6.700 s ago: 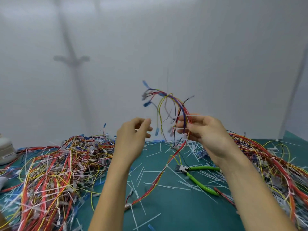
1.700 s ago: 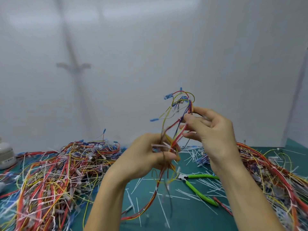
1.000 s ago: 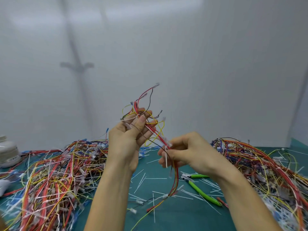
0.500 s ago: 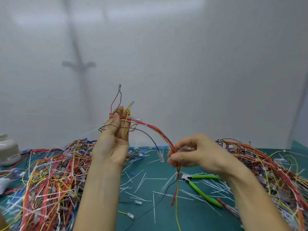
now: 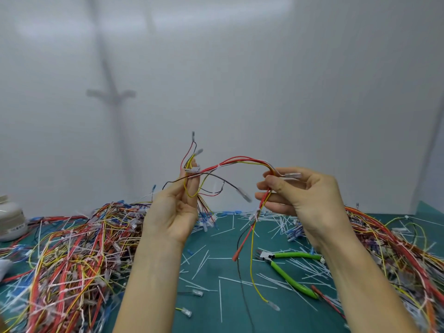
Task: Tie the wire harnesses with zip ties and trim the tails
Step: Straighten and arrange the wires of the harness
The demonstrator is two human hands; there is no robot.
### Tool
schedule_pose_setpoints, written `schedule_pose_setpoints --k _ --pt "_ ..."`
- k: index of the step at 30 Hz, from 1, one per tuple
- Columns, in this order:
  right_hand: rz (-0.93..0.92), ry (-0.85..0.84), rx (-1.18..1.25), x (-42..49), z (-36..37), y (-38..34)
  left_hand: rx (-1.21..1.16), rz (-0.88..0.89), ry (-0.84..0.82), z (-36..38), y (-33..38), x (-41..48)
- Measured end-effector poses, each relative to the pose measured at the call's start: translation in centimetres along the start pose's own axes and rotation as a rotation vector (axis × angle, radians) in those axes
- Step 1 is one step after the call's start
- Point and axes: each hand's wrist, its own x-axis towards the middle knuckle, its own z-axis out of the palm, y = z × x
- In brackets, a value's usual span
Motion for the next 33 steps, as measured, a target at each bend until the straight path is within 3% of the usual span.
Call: schedule_pose_setpoints --k 9,12,17,20,22,28,33 --pt "0.12 -0.003 -0.036 0.6 -0.3 1.7 0.179 0.094 -0.118 0.3 1.0 -0.8" --pt "0.144 -0.088 -0.309 0.7 -0.8 2.0 0.347 0.197 -0.123 -0.4 1.7 -0.3" --pt "0.148 -0.475 -0.754 0.1 -1.1 0.8 0.598 0.32 -0.142 -1.7 2.8 0.1" --pt "0.01 -0.481 -0.988 -0.1 -0.6 0.7 0.765 0.355 -0.206 -2.0 2.5 0.0" --pt "-0.088 -0.358 -0.915 -0.2 0.1 0.7 0.858 0.372 -0.254 -1.8 1.9 -0.2" --pt "-0.163 0.019 -0.31 -0.2 1.6 0.2 1.107 0.263 -0.428 -1.1 -0.1 -0.9" --pt "-0.052 0.002 -0.111 -0.2 1.5 0.0 1.419 0.246 -0.553 -1.1 -2.0 -0.6"
